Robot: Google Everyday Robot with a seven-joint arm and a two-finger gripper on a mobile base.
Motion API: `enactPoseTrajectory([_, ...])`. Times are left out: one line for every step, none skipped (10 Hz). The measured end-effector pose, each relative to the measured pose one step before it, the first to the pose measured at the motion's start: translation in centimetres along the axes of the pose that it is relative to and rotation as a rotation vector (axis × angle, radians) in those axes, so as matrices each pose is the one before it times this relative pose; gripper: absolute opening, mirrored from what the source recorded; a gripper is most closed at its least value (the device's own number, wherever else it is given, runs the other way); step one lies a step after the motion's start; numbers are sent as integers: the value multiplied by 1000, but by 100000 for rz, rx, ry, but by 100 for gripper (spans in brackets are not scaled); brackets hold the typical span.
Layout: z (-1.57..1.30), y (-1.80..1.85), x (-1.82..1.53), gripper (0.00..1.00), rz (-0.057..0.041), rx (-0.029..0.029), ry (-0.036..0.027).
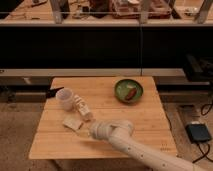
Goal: Place the white sponge in the ceramic bowl
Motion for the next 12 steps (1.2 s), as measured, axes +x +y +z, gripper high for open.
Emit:
enactPoseTrajectory([806,-550,-308,80,180,958,-1842])
enactPoseTrajectory([693,-370,-28,80,150,910,-1155])
enactPoseTrajectory([568,-311,127,80,-27,901,-641])
enactPoseTrajectory([567,-475,207,80,1034,1889,-788])
enactPoseTrajectory([532,-292,275,80,234,1575,-768])
enactPoseTrajectory([393,93,277,80,-329,395,-647])
enactPoseTrajectory([420,227,176,80,-319,48,-646])
enactPoseTrajectory([593,421,172,80,-294,-200,-757])
enactPoseTrajectory([455,350,176,80,-84,-183,-333])
enactPoseTrajectory([575,446,260,80,158,-108,-130])
enactPoseTrajectory([413,385,274,80,-85,-230,49])
enactPoseTrajectory([530,442,279,80,-438,-412,111])
